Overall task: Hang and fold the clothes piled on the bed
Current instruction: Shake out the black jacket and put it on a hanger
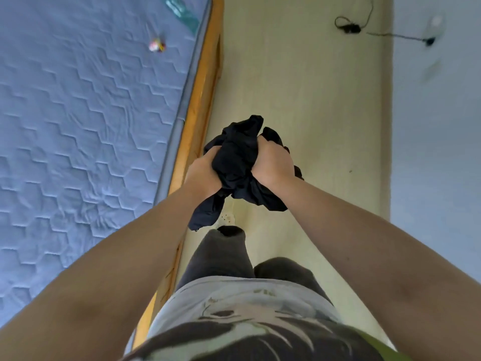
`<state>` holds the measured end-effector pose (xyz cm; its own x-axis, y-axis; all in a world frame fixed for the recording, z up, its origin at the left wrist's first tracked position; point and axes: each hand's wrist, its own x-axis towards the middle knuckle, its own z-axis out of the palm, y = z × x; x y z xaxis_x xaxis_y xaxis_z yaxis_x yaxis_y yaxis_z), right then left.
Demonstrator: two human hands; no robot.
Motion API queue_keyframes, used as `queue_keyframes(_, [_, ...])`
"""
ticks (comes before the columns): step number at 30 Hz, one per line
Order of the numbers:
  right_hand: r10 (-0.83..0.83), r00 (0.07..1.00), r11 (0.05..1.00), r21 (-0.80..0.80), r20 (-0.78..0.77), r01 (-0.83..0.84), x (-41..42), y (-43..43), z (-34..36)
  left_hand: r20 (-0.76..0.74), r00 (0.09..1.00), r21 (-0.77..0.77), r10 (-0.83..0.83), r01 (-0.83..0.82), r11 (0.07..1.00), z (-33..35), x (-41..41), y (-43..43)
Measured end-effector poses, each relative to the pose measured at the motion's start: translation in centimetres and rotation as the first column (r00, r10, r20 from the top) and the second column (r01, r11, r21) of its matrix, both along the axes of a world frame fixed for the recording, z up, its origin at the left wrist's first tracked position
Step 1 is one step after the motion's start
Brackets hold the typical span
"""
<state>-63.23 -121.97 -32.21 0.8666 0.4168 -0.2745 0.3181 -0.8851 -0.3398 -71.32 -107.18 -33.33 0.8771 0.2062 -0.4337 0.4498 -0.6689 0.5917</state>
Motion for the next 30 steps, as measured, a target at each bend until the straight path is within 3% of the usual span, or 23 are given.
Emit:
queue_keyframes(6, [0.193, 0.981, 0.981, 0.007, -0.007, -0.193, 10.9, 9.6, 0.9, -0.064, 0.978, 0.021, 0.2, -0.199, 0.98, 1.3, 8.6, 7.3])
queue_keyframes(10, [0.417, 0.909, 0.908, 0.029, 0.014, -0.417, 17.3, 16.6, 0.5, -0.102, 0.867, 0.011, 0.488, -0.489, 0.872, 0.9, 12.8, 11.9])
queue_keyframes(14, [0.639, 0.769, 0.768, 0.031, 0.02, -0.639, 22.7, 24.0, 0.5, -0.066, 0.722, 0.024, 0.688, -0.688, 0.725, 1.4, 15.9, 15.3])
queue_keyframes(17, [0.77, 0.638, 0.637, 0.027, 0.02, -0.77, 25.4, 28.6, 1.6, -0.056, 0.563, -0.003, 0.825, -0.826, 0.564, 2.4, 17.6, 17.0])
queue_keyframes(24, [0.944, 0.324, 0.321, 0.061, 0.056, -0.945, 28.6, 39.5, 4.3, 0.06, 0.257, 0.002, 0.965, -0.966, 0.257, 5.3, 20.0, 21.8])
queue_keyframes(26, [0.96, 0.266, 0.259, 0.084, 0.083, -0.962, 29.1, 43.0, 5.3, 0.102, 0.235, 0.053, 0.967, -0.972, 0.231, 6.4, 20.8, 24.5])
queue_keyframes(30, [0.969, 0.203, 0.188, 0.111, 0.143, -0.976, 31.2, 49.9, 7.1, 0.18, 0.333, 0.265, 0.925, -0.923, 0.28, 8.7, 22.3, 30.8])
